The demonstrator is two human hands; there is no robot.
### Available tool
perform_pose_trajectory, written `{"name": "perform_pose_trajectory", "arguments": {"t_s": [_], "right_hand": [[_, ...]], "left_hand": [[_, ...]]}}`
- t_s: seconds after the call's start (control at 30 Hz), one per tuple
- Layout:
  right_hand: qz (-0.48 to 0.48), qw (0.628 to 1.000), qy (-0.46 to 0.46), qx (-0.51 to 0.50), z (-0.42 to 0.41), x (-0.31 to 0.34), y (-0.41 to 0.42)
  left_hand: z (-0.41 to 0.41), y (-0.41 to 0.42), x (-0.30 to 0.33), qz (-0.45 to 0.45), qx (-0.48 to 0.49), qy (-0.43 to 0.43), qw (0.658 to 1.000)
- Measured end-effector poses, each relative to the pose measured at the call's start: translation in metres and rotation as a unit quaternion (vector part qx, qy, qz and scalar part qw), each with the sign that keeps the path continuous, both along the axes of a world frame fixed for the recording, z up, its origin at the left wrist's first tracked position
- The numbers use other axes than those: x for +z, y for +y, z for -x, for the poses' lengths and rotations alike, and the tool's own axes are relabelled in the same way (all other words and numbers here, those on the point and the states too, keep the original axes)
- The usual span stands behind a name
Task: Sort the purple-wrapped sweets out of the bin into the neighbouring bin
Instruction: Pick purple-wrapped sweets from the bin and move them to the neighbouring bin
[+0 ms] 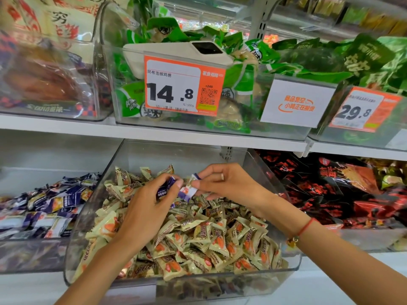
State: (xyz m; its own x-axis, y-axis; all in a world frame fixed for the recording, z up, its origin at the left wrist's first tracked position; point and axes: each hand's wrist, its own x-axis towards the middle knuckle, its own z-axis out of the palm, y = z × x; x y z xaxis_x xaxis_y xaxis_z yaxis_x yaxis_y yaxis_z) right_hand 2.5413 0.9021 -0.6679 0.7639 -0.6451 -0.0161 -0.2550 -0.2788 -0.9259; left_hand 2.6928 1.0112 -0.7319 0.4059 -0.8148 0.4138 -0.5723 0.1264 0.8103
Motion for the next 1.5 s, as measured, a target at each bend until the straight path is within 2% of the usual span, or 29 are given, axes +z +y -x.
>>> {"name": "perform_pose_trajectory", "arguments": {"t_s": [0.1,0.17,0.23,0.3,0.4,0.47,0.53,0.6,0.67,0.73,0.87,1.0,1.23,1.4,1.5], "right_hand": [[0.022,0.999,-0.007,-0.04,-0.014,-0.003,0.006],[-0.006,0.998,-0.025,-0.049,-0.019,-0.008,0.008],[-0.039,0.998,-0.044,-0.034,-0.022,-0.009,0.008],[-0.053,0.997,-0.049,-0.007,-0.022,-0.003,0.004],[-0.01,0.999,-0.024,-0.038,-0.023,0.002,-0.023],[0.047,0.996,0.024,-0.078,-0.025,-0.004,-0.052],[0.131,0.981,0.124,-0.067,-0.028,-0.018,-0.075],[0.224,0.947,0.226,-0.047,-0.034,-0.037,-0.092],[0.289,0.914,0.281,-0.045,-0.044,-0.052,-0.101],[0.308,0.891,0.331,-0.039,-0.055,-0.061,-0.102],[0.266,0.865,0.425,0.028,-0.075,-0.073,-0.089],[0.324,0.864,0.382,-0.039,-0.082,-0.081,-0.083],[0.297,0.91,0.284,-0.056,-0.05,-0.056,-0.082],[0.182,0.975,0.129,0.016,-0.009,-0.02,-0.047],[0.059,0.996,0.064,0.03,0.009,-0.017,-0.024]], "left_hand": [[-0.001,0.0,0.0,0.005,-0.007,0.031,0.999],[0.0,0.001,0.0,-0.009,-0.023,0.018,1.0],[0.001,0.0,0.0,-0.013,-0.039,0.008,0.999],[0.0,-0.001,0.001,0.006,-0.038,0.034,0.999],[0.0,0.001,0.002,0.023,-0.015,0.054,0.998],[0.0,0.001,0.001,0.021,0.002,0.043,0.999],[0.0,0.0,0.0,0.021,0.009,0.038,0.999],[-0.002,-0.002,-0.002,0.018,0.01,0.033,0.999],[-0.005,-0.003,-0.003,0.017,0.011,0.024,1.0],[-0.005,-0.004,-0.005,0.017,0.011,0.023,1.0],[-0.006,-0.004,-0.006,0.02,0.01,0.032,0.999],[-0.008,-0.007,-0.006,0.026,0.01,0.058,0.998],[-0.009,-0.007,-0.009,0.012,0.02,0.059,0.998],[-0.009,-0.004,-0.007,0.003,0.017,0.045,0.999],[-0.006,-0.003,-0.005,0.007,0.013,0.042,0.999]]}}
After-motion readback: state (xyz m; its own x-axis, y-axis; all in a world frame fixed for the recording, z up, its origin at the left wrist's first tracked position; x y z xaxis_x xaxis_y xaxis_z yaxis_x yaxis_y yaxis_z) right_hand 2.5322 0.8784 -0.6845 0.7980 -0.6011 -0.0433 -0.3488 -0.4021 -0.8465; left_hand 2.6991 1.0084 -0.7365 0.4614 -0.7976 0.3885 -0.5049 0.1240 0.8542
